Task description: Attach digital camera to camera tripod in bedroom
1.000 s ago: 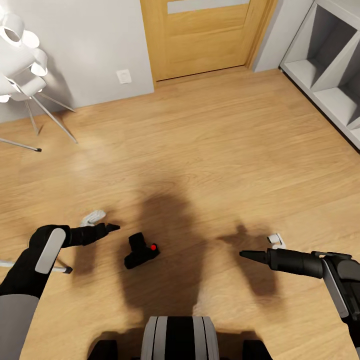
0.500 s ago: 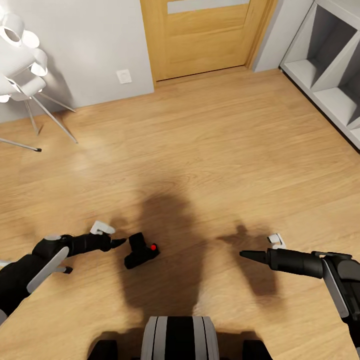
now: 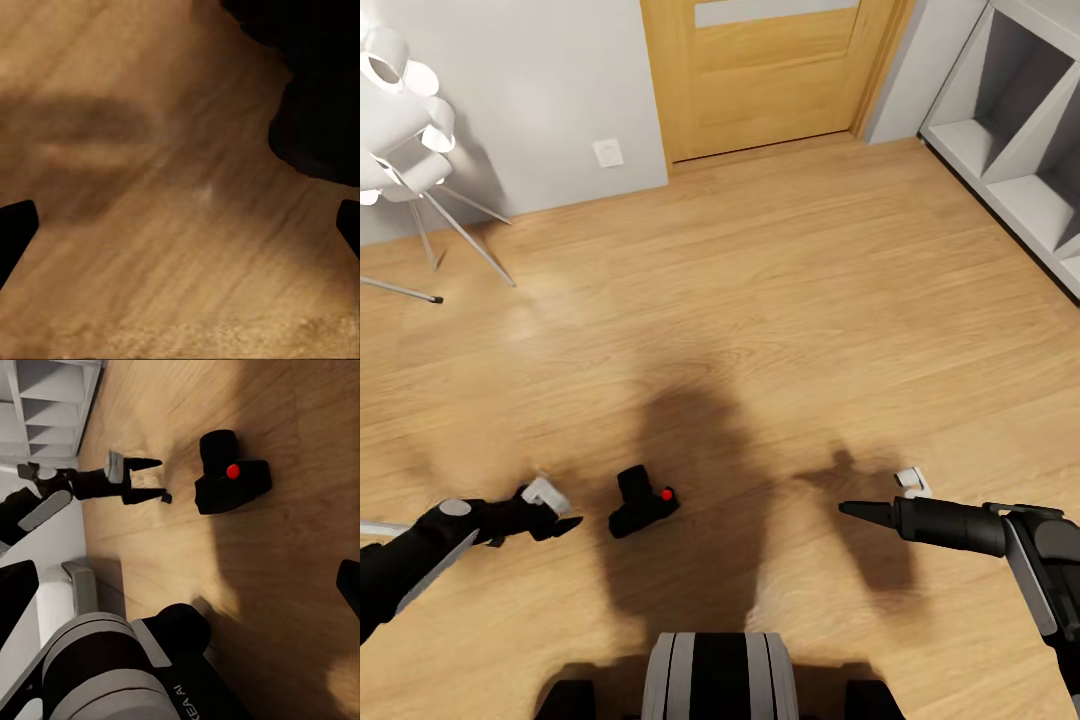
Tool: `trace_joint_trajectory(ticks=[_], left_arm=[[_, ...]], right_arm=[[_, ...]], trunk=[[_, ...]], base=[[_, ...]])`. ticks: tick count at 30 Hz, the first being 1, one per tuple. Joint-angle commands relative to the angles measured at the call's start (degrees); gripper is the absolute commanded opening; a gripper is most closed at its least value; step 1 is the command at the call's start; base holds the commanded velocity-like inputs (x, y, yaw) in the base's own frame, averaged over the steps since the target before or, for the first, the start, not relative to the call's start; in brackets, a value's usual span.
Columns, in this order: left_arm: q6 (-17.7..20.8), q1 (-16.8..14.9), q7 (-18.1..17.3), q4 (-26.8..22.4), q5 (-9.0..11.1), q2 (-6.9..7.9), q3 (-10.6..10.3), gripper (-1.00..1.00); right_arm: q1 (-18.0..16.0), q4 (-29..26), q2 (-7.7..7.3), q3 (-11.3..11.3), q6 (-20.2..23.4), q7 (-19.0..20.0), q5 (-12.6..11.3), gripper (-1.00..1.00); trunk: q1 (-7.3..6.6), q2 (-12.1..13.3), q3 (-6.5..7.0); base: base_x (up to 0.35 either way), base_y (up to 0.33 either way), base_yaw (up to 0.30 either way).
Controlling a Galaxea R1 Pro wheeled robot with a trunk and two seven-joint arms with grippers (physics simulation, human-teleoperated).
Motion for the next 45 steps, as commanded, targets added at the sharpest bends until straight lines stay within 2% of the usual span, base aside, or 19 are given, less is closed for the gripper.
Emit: trace_joint_trajectory(ticks=[1,3,4,6,9,12,18,20,26,32,45], left_arm=[[-0.1,-0.1,-0.1,0.1,-0.7,0.11,-2.2,1.0],[-3.1,-0.1,-0.2,0.3,-1.9,0.19,-5.7,1.0],[-4.2,-0.1,-0.3,0.3,-2.0,0.2,-6.4,1.0],[-9.2,-0.1,-0.4,0.6,-2.3,0.28,-7.9,1.0],[-13.8,-0.1,-0.4,1.0,-2.5,0.37,-8.8,1.0],[-15.8,-0.1,-0.4,1.1,-2.8,0.41,-9.3,1.0],[-16.4,0.3,-0.1,2.8,-4.3,-1.21,-10.8,1.0],[-16.0,0.5,-0.4,3.0,-3.6,-1.45,-10.2,1.0],[-16.0,0.5,-0.6,4.6,-3.8,-2.93,-8.7,1.0],[-16.0,0.5,0.1,6.6,-5.6,-4.05,-8.6,1.0],[-16.2,0.6,4.2,10.7,-9.8,-8.24,-8.3,1.0]], right_arm=[[0.0,0.0,-0.01,0.0,0.3,0.1,-0.1,1.0],[0.0,0.0,-0.01,0.0,0.3,0.1,-0.1,1.0],[0.0,0.1,-0.01,0.0,0.3,0.1,-0.1,1.0],[0.0,0.5,-0.01,-0.1,0.3,0.1,-0.1,1.0],[0.0,1.0,-0.01,-0.1,0.3,0.1,-0.1,1.0],[0.0,1.2,-0.01,-0.1,0.3,0.1,-0.1,1.0],[0.0,2.6,0.25,-0.5,0.3,-0.4,0.1,1.0],[0.1,2.9,0.1,-0.5,0.3,-0.4,0.2,1.0],[0.1,3.1,-0.37,-0.5,0.3,-0.3,0.6,1.0],[0.1,3.2,-0.45,-0.4,0.3,-0.3,0.7,1.0],[0.1,3.2,-0.53,-0.5,0.3,-0.3,0.4,1.0]], trunk=[[-0.01,0.0,-0.03],[-0.01,0.0,-0.03],[-0.01,0.0,-0.03],[-0.01,0.0,-0.03],[-0.01,0.0,-0.03],[-0.01,0.0,-0.03],[-0.01,0.0,-0.03],[-0.01,0.0,-0.03],[-0.01,0.0,-0.03],[-0.01,0.0,-0.03],[-0.01,0.0,-0.03]], base=[[0.0,0.0,0.0],[0.0,0.0,0.0],[0.0,0.0,0.0],[0.0,0.0,0.0],[0.0,0.0,0.0],[0.0,0.0,0.0],[0.0,0.0,0.0],[0.0,0.0,0.0],[0.0,0.0,0.0],[0.0,0.0,0.0],[0.0,0.0,0.0]])
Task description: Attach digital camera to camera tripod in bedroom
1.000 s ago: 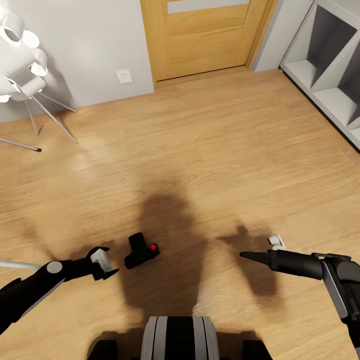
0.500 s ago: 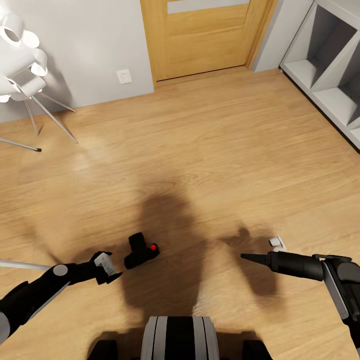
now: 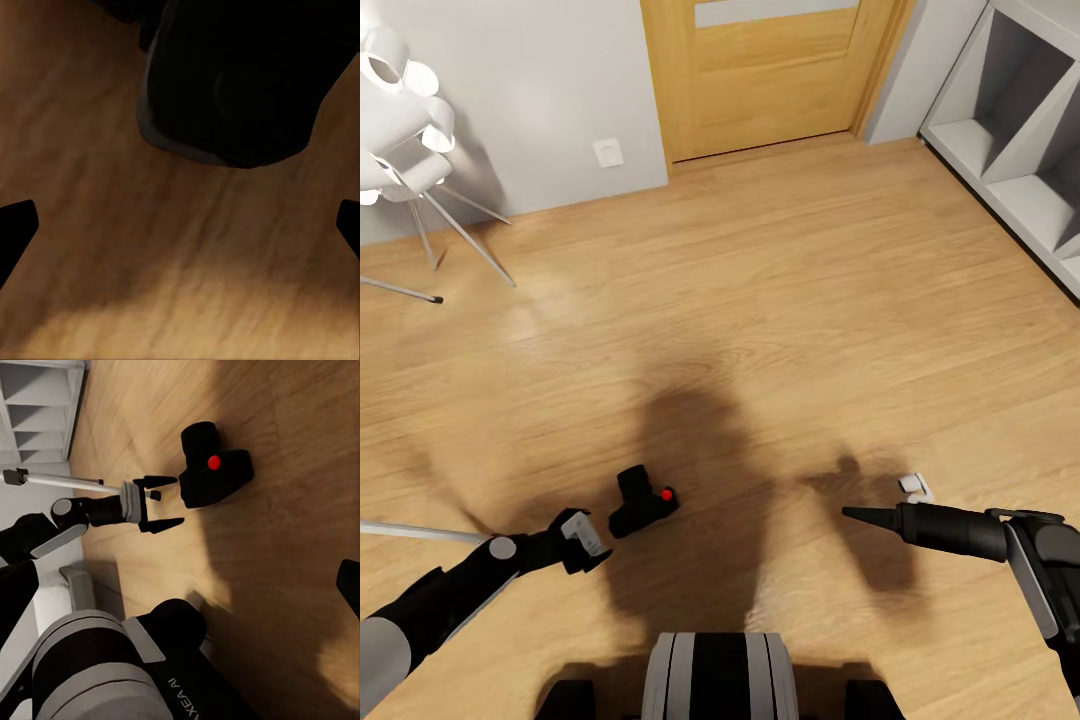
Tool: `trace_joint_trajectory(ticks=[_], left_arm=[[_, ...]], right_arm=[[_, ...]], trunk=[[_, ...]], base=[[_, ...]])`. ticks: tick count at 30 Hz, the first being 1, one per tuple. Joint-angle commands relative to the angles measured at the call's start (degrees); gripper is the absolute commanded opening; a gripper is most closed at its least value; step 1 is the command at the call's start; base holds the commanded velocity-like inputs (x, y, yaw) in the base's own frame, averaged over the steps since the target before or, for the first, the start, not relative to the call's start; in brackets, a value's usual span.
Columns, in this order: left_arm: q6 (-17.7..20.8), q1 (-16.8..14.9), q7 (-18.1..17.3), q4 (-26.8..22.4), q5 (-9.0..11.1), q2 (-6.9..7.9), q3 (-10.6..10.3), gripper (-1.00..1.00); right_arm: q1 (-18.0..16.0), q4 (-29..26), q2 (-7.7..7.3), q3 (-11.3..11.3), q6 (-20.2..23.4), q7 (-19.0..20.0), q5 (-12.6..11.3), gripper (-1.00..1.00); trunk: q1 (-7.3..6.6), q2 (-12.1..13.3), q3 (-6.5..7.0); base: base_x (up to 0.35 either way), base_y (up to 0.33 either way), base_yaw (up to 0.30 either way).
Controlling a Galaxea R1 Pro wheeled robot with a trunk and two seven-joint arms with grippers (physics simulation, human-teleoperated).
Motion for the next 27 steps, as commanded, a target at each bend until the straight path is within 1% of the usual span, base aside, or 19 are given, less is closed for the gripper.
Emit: trace_joint_trajectory(ticks=[1,8,14,17,19,21,27], left_arm=[[0.0,-0.1,1.8,2.6,-4.2,-1.75,-0.3,1.0],[0.0,-0.1,1.8,2.9,-4.3,-1.87,-0.5,1.0],[0.0,-0.1,1.8,4.6,-4.2,-2.23,-0.5,1.0],[-1.3,-0.1,1.9,6.2,-4.2,-3.15,-0.5,1.0],[-3.2,-0.1,1.9,7.8,-4.2,-3.95,-0.4,1.0],[-4.6,-0.1,1.9,9.1,-4.2,-4.42,-0.3,1.0],[-6.2,-0.1,1.9,11.2,-4.1,-4.95,-0.3,1.0]], right_arm=[[0.0,0.0,-0.01,0.0,0.3,0.1,-0.1,1.0],[0.0,0.0,0.0,0.0,0.3,0.1,-0.1,1.0],[0.0,0.0,0.0,0.0,0.3,0.1,-0.1,1.0],[0.0,0.0,0.0,0.0,0.3,0.1,-0.1,1.0],[0.0,0.0,0.0,0.0,0.3,0.1,-0.1,1.0],[0.0,0.0,0.01,0.0,0.3,0.1,-0.1,1.0],[0.0,0.0,-0.01,0.0,0.3,0.2,-0.1,1.0]], trunk=[[-0.01,0.0,-0.03],[-0.01,0.0,-0.03],[-0.01,0.0,-0.03],[-0.01,0.0,-0.03],[-0.01,0.0,-0.03],[-0.01,0.0,-0.03],[-0.01,0.0,-0.03]], base=[[0.0,0.0,0.0],[0.0,0.0,0.0],[0.0,0.0,0.0],[0.0,0.0,0.0],[0.0,0.0,0.0],[0.0,0.0,0.0],[0.0,0.0,0.0]])
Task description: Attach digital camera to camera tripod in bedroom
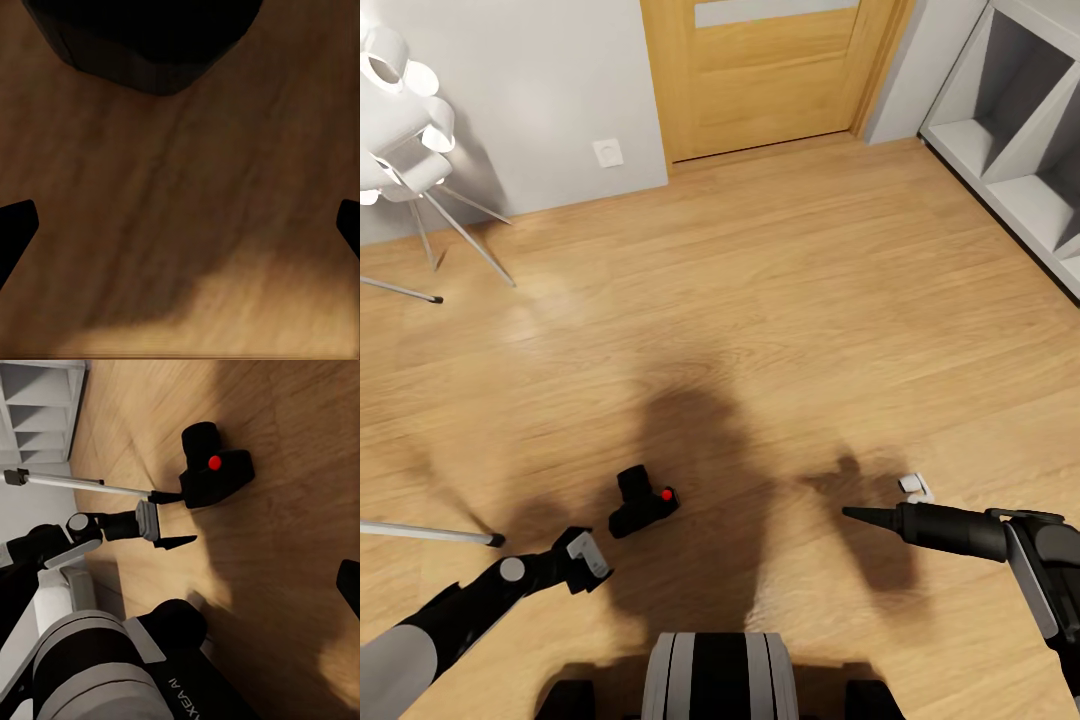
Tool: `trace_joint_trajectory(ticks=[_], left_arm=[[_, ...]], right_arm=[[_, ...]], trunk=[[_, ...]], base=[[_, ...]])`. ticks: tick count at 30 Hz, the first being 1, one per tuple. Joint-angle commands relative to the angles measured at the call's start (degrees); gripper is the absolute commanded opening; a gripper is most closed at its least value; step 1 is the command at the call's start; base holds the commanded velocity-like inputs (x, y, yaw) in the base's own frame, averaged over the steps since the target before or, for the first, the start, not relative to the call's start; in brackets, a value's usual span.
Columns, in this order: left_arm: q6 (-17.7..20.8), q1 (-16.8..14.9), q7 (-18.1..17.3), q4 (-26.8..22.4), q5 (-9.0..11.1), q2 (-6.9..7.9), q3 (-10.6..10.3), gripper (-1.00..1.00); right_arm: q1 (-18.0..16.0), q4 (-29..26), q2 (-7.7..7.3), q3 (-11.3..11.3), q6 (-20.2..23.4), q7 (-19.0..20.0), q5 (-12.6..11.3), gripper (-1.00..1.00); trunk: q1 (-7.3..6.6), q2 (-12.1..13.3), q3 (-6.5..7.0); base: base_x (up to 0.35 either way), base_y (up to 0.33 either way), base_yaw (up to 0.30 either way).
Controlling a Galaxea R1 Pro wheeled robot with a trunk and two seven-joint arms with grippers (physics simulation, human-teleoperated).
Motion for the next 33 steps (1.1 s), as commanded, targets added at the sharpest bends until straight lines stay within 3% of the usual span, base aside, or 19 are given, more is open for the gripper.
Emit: trace_joint_trajectory(ticks=[1,13,21,33], left_arm=[[-0.3,-0.1,0.0,0.1,0.4,0.05,-0.4,1.0],[-0.9,-0.1,0.2,-0.4,0.4,0.01,-0.3,1.0],[-3.2,-0.1,4.5,-0.8,0.5,-0.12,-0.2,1.0],[-3.4,-0.1,5.3,-0.6,0.7,-0.82,-0.2,1.0]], right_arm=[[0.0,0.0,-0.01,0.0,0.3,0.1,-0.1,1.0],[0.0,0.0,-0.01,0.0,0.3,0.1,-0.1,1.0],[0.0,0.0,-0.01,0.0,0.3,0.1,-0.1,1.0],[0.0,0.0,-0.07,0.0,0.3,0.2,0.1,1.0]], trunk=[[-0.01,0.0,-0.03],[-0.01,0.0,-0.03],[-0.01,0.0,-0.03],[-0.01,0.0,-0.03]], base=[[0.0,0.0,0.0],[0.0,0.0,0.0],[0.0,0.0,0.0],[0.0,0.0,0.0]])
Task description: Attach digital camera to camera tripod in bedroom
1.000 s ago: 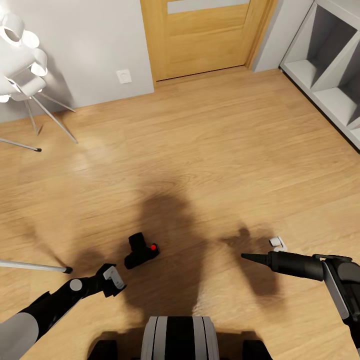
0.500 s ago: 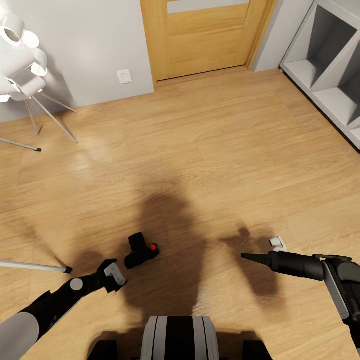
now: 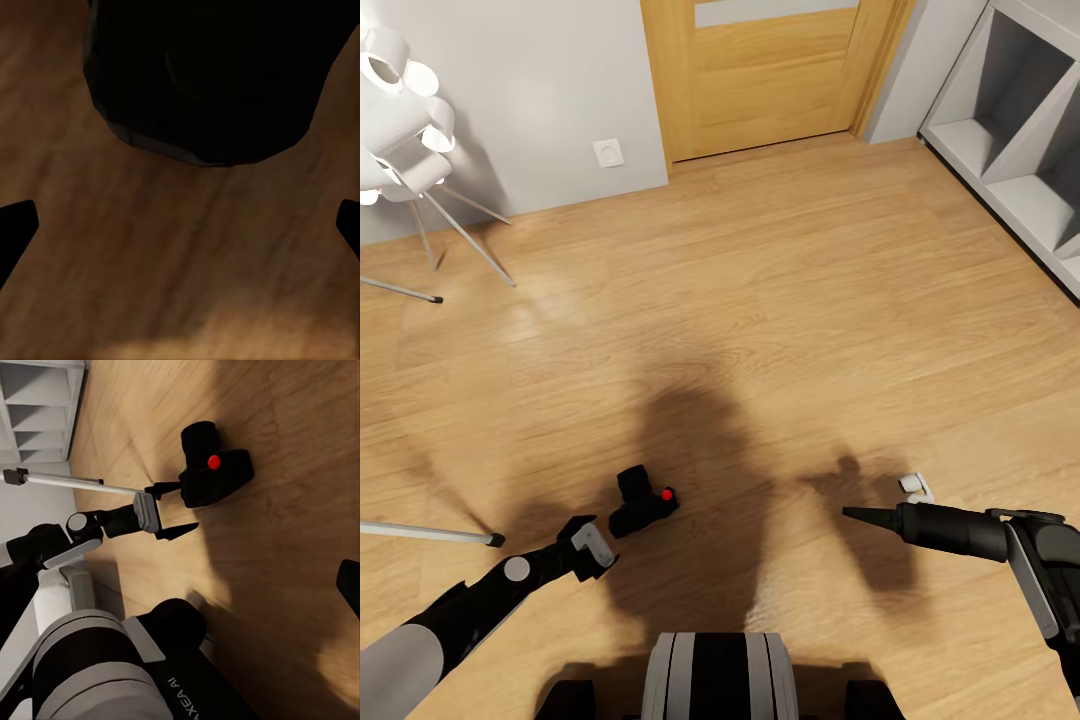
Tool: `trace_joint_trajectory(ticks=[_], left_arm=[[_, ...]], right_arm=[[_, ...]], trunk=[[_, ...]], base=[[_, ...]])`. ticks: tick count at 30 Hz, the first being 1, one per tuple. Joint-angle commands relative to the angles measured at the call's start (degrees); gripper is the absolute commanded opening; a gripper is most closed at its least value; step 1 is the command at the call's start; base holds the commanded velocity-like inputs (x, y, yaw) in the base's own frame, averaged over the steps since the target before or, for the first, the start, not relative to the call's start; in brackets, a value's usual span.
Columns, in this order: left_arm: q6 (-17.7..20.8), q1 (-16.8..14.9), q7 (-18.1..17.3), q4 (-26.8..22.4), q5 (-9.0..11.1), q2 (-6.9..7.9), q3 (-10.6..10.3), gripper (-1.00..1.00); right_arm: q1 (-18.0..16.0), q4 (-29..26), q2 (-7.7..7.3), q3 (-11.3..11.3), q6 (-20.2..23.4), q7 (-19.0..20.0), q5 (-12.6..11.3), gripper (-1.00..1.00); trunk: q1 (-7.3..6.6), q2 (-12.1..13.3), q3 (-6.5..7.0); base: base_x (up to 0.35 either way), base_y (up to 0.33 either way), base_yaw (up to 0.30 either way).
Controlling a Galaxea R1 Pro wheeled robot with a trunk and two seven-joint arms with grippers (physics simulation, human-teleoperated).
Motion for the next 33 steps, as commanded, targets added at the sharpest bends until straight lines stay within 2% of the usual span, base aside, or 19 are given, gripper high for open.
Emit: trace_joint_trajectory(ticks=[1,8,10,14,15,33], left_arm=[[-0.1,-0.1,0.0,0.0,0.4,0.05,-0.3,1.0],[-0.1,-0.1,0.0,0.0,0.5,0.03,-0.3,1.0],[-0.1,-0.1,0.0,0.0,0.5,0.03,-0.3,1.0],[-0.1,-0.1,0.0,0.0,0.5,0.08,-0.3,1.0],[-0.1,-0.1,0.0,0.0,0.5,0.1,-0.3,1.0],[-0.1,-0.1,0.0,-0.1,0.5,0.11,-0.3,1.0]], right_arm=[[0.0,0.0,-0.02,0.0,0.3,0.1,0.0,1.0],[0.0,-0.1,-0.11,-0.1,0.3,0.1,0.1,1.0],[0.0,0.0,-0.12,-0.1,0.3,0.0,0.8,1.0],[0.0,0.0,-0.12,-0.1,0.3,0.0,3.8,1.0],[0.0,0.0,-0.13,-0.1,0.3,0.0,5.4,1.0],[0.0,0.0,-0.04,-0.1,0.3,-0.1,6.2,1.0]], trunk=[[-0.01,0.0,-0.03],[-0.01,0.0,-0.03],[-0.01,0.0,0.04],[-0.01,0.0,0.15],[-0.01,0.0,0.15],[-0.01,0.0,0.16]], base=[[0.0,0.0,0.0],[0.0,0.0,0.0],[0.0,0.0,-0.134],[0.0,0.0,-0.205],[0.0,0.0,-0.06],[0.0,0.0,-0.031]])
